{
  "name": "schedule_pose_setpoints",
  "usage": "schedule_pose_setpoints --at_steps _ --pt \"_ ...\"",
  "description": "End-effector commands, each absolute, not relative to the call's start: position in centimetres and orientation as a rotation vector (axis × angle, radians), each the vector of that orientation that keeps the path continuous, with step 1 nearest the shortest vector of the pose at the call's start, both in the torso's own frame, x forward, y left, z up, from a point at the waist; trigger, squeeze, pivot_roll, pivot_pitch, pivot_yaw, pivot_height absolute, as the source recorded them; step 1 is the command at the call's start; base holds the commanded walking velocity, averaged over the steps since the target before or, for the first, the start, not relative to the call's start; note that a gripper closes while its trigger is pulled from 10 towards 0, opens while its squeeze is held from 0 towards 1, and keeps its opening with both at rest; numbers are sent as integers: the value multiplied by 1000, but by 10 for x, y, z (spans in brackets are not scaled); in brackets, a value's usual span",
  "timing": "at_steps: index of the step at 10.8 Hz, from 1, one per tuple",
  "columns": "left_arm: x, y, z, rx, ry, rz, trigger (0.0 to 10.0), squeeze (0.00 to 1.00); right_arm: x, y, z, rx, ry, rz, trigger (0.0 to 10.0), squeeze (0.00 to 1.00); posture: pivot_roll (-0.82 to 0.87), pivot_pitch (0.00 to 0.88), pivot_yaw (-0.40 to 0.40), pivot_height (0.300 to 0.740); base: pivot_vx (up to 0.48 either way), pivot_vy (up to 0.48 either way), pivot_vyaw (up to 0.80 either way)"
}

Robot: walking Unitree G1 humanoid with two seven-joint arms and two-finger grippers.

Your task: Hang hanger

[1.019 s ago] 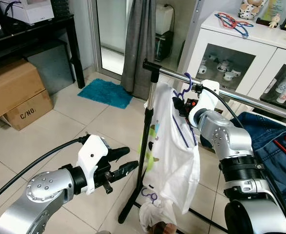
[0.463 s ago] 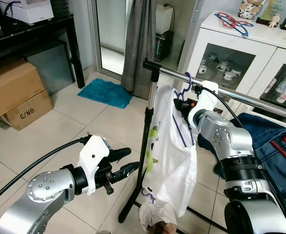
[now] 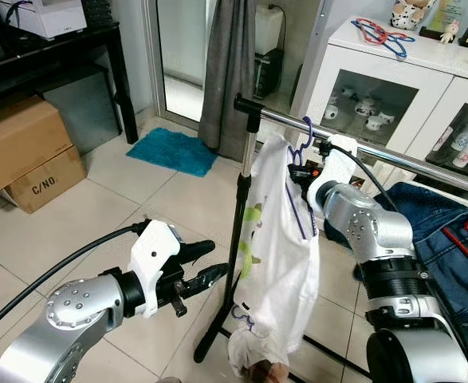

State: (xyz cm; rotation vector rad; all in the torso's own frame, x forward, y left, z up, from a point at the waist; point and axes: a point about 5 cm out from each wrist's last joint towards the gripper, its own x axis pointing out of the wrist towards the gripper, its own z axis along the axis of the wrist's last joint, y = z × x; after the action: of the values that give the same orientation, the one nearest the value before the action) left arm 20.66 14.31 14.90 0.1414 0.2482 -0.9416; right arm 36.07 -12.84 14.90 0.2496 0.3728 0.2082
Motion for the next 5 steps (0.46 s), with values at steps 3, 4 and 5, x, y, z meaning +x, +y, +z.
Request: schedule_pose_setpoints --at_steps 3,4,5 --pt "208 140 152 157 232 -941 10000 0 360 -131 154 274 327 208 0 0 138 0 -61 740 0 0 0" --pt "210 140 152 159 228 -917 10000 0 359 -130 159 288 289 229 0 0 137 0 -62 740 0 0 0" --pt "217 142 150 173 231 -839 10000 0 356 -129 164 284 259 254 0 0 131 0 -62 740 0 0 0"
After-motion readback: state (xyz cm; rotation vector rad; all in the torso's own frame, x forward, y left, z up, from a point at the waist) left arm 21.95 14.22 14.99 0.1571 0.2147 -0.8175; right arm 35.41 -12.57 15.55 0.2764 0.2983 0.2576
